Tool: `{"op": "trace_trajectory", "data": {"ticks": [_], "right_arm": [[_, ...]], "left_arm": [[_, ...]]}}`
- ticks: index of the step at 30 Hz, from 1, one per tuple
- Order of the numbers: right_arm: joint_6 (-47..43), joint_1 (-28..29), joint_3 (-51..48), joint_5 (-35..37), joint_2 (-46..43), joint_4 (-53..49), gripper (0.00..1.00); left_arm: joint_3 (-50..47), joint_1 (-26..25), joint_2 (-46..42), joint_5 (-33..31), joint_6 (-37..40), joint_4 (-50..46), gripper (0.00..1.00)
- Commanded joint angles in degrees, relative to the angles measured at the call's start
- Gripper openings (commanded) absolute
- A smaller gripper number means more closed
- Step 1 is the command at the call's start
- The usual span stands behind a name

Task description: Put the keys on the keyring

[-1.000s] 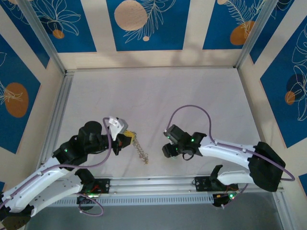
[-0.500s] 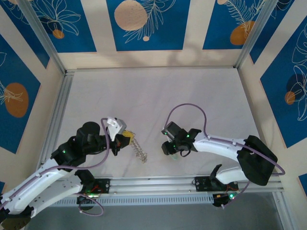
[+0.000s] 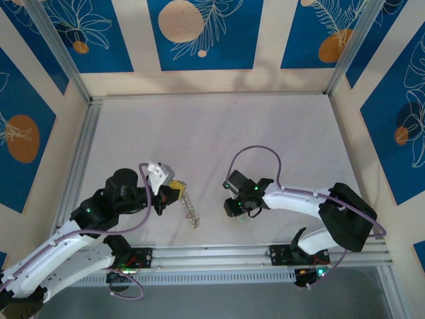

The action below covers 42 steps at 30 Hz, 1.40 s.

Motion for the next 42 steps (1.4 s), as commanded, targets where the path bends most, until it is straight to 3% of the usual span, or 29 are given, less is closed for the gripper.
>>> {"op": "trace_trajectory", "data": {"ticks": [1, 15, 21, 31, 36, 42], "right_arm": [[1.2, 0.5, -0.5, -1.1, -1.1, -0.7, 0.31], [2.8, 1.4, -0.5, 0.6, -1.0, -2.4, 0.29], [2.7, 1.5, -0.5, 0.9, -0.6, -2.4, 0.22], [2.2, 1.8, -1.1, 0.3, -2.2, -1.9, 0.03], [-0.4, 3.3, -3.2, -0.5, -9.6, 0.2, 0.00], [-8.9, 7.0, -3.5, -6.6, -27.7, 1.9, 0.00]], "left_arm": [[1.9, 1.0, -0.7, 1.7, 0.4, 2.6, 0.00], [1.9, 1.4, -1.6, 2.0, 0.2, 3.0, 0.00], [1.9, 1.4, -1.7, 2.0, 0.2, 2.6, 0.00], [1.9, 1.5, -1.8, 1.7, 0.2, 2.3, 0.00], [2.6, 1.5, -1.0, 1.7, 1.2, 1.1, 0.00], [3.9, 1.5, 0.2, 3.6, 3.6, 0.5, 0.00]]}}
